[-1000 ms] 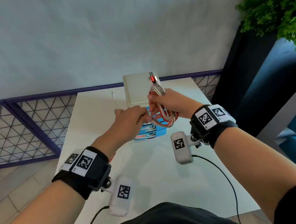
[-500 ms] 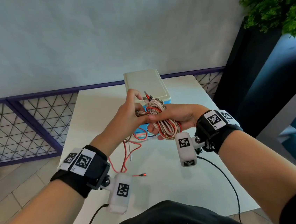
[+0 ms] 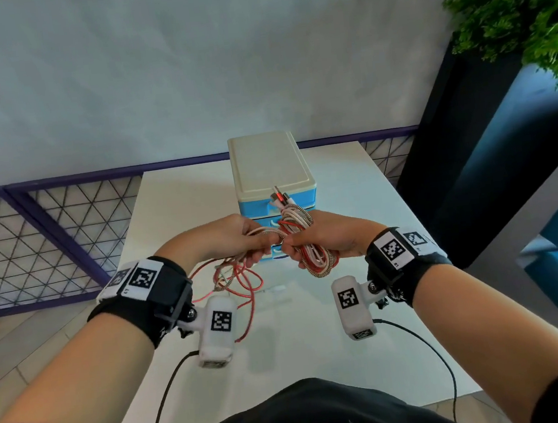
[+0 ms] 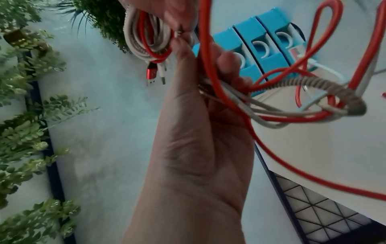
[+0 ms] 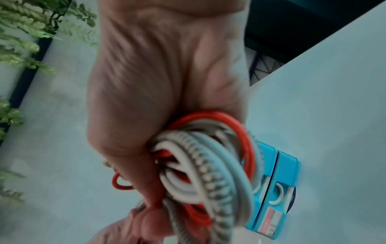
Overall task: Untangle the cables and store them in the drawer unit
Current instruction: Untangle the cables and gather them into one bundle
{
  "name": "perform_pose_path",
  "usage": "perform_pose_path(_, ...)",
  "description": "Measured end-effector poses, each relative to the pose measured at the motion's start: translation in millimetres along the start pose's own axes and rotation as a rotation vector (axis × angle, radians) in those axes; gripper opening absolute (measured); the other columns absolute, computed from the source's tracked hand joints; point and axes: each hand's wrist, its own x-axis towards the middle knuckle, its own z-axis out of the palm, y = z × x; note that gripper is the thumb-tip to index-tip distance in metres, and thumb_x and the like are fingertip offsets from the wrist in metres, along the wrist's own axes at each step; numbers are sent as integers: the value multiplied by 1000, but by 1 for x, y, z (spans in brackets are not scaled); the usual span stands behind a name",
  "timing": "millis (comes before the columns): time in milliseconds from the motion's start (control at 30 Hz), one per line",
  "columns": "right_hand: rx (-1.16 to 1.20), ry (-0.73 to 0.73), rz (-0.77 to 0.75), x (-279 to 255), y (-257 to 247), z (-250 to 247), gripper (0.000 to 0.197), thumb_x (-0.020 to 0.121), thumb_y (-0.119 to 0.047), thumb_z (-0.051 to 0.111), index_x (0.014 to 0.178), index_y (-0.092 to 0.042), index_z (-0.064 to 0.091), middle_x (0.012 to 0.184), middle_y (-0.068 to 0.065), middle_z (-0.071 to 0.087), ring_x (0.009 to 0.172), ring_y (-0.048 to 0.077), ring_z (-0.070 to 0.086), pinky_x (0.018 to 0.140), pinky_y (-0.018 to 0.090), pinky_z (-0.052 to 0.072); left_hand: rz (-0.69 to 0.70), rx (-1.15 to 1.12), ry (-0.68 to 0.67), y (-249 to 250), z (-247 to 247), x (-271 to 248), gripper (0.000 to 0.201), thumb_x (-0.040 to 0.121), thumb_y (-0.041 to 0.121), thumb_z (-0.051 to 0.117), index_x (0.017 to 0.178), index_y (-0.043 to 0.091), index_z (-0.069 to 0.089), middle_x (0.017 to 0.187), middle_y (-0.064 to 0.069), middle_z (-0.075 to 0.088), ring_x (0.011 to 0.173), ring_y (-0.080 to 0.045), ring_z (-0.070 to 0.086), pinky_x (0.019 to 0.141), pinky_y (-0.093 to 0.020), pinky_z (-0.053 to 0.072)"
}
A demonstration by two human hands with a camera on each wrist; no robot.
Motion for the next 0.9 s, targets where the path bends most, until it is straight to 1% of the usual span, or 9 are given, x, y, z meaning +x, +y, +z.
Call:
perform_pose_path(100, 19, 89, -16, 1, -2, -1, 7, 90, 0, 57, 91, -5, 61, 74, 11, 60, 62, 19, 60, 68, 34, 58, -35, 89, -43, -7, -6, 3, 27, 86, 37, 64, 93, 12, 67, 75, 2, 74, 69, -11, 63, 72, -30, 49)
perform_pose_path(233, -26, 172, -39, -3, -14, -7, 12, 88, 4, 55, 86, -6, 62, 65, 6, 61, 53, 14, 61, 58, 27, 57, -37, 121, -17, -23, -3, 2, 10, 83, 30, 68, 79, 24, 62, 72, 8, 69, 63, -7, 58, 64, -22, 44)
perform_pose_path(367, -91, 343, -41, 3, -21, -13, 10, 85, 2, 54, 90, -1, 62, 63, 9, 59, 54, 21, 57, 64, 37, 54, 18, 229, 130, -42, 6, 6, 26, 67, 33, 65, 91, 28, 56, 90, 4, 65, 86, -21, 62, 78, -36, 48)
perform_pose_path(433, -120, 394, -20, 6, -24, -17, 12, 84, 0, 53, 90, -2, 63, 63, 10, 58, 53, 22, 56, 69, 41, 53, 62, 113, 256, -53, 12, 5, 32, 66, 33, 70, 94, 34, 54, 95, 7, 65, 89, -16, 62, 78, -30, 49)
perform_pose_path(500, -131, 427, -9, 7, -29, -18, 15, 85, -1, 49, 84, -7, 63, 62, 9, 57, 52, 22, 54, 65, 39, 52, 132, -85, 326, -56, 19, 2, 44, 64, 31, 82, 98, 36, 54, 95, 10, 63, 83, -6, 61, 76, -20, 47)
perform_pose_path(567, -134, 467, -7, 8, -35, -18, 18, 85, -1, 46, 82, -10, 62, 62, 8, 55, 51, 21, 53, 59, 35, 51, 172, -253, 364, -55, 22, 1, 49, 65, 32, 84, 102, 33, 53, 96, 5, 62, 81, -5, 58, 77, -20, 47)
perform_pose_path(733, -85, 534, -10, 11, -41, -24, 19, 85, -1, 46, 86, -9, 63, 65, 8, 55, 53, 20, 52, 64, 37, 51, 159, -229, 433, -64, 18, 1, 12, 81, 22, 73, 89, 21, 63, 75, 10, 65, 66, -1, 55, 65, -17, 46)
perform_pose_path(800, -79, 585, 3, 11, -42, -27, 19, 86, -2, 45, 86, -10, 63, 65, 7, 55, 52, 19, 52, 63, 36, 49, 142, -273, 495, -69, 15, -1, 10, 82, 11, 72, 79, 16, 64, 61, 14, 66, 59, 0, 59, 63, -21, 52)
perform_pose_path(900, -82, 627, 5, 9, -44, -32, 20, 88, 0, 44, 85, -10, 62, 65, 7, 54, 52, 17, 51, 58, 30, 48, 136, -387, 580, -71, 12, -5, 9, 84, 7, 68, 80, 14, 68, 59, 9, 68, 58, -4, 62, 55, -19, 54)
